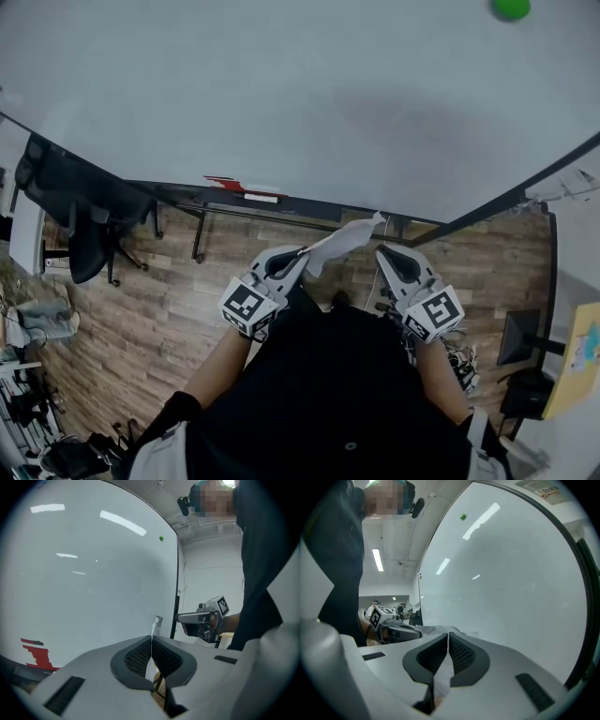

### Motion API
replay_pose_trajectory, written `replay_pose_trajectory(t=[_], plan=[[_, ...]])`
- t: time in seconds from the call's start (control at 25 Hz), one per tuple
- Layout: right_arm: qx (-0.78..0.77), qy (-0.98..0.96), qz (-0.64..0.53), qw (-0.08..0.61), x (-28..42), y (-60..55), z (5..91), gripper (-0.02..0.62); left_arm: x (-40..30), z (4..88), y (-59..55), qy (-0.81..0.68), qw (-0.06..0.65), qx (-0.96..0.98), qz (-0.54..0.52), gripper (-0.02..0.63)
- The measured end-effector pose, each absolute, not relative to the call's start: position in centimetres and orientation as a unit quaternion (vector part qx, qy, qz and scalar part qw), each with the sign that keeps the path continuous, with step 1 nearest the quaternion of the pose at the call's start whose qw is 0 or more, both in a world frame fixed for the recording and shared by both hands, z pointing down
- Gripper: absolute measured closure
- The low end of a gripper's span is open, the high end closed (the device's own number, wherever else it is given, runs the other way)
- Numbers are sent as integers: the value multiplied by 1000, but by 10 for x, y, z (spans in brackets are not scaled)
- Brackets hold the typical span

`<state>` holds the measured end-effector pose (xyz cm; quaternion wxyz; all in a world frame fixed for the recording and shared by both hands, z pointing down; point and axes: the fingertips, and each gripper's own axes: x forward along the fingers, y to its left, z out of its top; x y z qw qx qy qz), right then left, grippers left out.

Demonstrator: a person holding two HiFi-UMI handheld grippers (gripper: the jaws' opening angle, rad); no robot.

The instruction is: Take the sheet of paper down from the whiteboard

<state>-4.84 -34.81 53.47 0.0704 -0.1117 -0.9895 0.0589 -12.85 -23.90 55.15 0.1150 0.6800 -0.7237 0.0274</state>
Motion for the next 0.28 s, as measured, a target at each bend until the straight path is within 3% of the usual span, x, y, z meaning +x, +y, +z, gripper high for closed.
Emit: replay_pose_trajectory(t=[0.28], plan=[[-118,-990,43,65,-32,-346,522,572,-107,539,-239,-727,99,679,17,594]])
